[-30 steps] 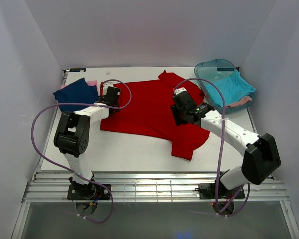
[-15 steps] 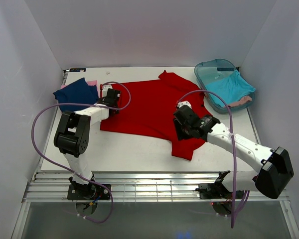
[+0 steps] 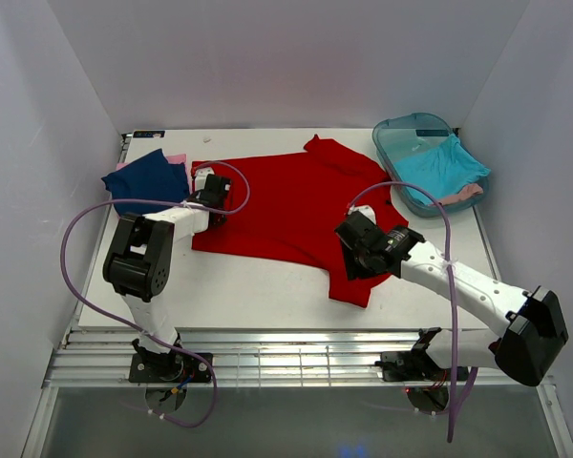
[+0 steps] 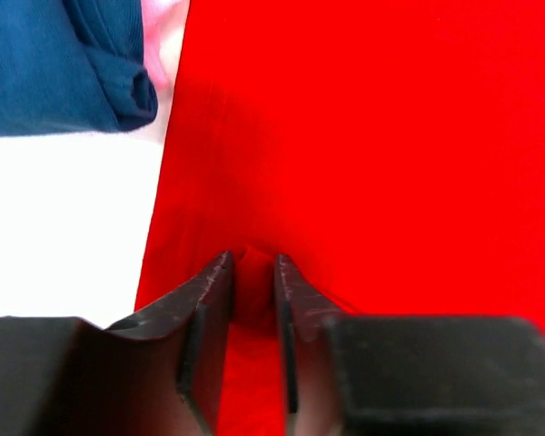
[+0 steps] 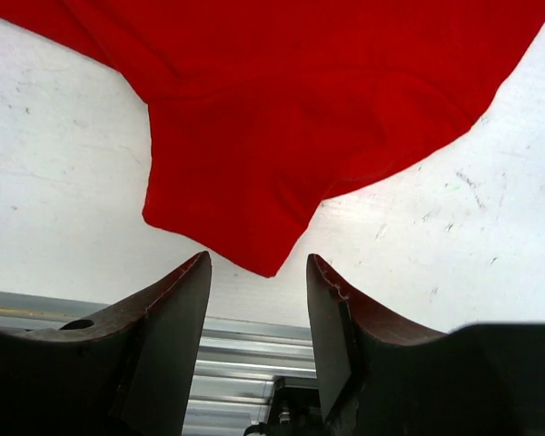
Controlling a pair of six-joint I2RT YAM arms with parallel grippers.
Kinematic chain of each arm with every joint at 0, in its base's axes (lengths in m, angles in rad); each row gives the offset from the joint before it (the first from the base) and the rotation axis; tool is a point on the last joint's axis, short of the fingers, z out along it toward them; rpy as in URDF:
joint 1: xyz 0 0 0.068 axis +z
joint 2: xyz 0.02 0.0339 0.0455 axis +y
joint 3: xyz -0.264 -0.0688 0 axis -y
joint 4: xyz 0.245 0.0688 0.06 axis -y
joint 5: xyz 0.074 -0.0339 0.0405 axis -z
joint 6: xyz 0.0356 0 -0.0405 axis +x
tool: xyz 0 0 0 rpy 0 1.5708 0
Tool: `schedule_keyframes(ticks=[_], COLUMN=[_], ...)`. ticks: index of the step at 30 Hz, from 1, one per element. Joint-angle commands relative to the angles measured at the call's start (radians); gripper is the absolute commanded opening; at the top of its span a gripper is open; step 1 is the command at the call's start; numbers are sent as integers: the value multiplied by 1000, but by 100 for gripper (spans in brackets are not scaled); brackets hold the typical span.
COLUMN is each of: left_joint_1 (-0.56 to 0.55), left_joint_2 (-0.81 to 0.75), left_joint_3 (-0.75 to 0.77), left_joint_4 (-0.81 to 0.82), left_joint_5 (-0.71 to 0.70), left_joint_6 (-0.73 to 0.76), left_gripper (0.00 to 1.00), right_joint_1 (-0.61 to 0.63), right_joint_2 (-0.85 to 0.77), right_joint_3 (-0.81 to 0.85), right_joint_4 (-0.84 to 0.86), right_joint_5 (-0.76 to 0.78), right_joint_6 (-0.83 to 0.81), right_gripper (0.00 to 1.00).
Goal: Fold and stack the t-shirts
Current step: Flatten the tshirt out
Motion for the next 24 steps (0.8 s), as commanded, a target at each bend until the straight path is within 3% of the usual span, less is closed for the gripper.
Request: schedule_keyframes(ticks=[1,14,24], left_joint_1=[2,1,1], left_joint_2=[-56,-145,-200], left_joint_3=[-9,-16,-59], left_joint_4=[-5,-14,-26], left_joint_5=[-1,-27,-30], left_joint_6=[-14,-2,-13], left_gripper=[34,25,24], right_joint_1=[30,88,87], right_joint_2=[-13,10,-16], right_joint_3=[-16,-199,-320], right_joint_4=[-72,-55,116], right_joint_5=[1,-36,39], right_joint_6=[78,219,225], right_gripper=[52,50,48])
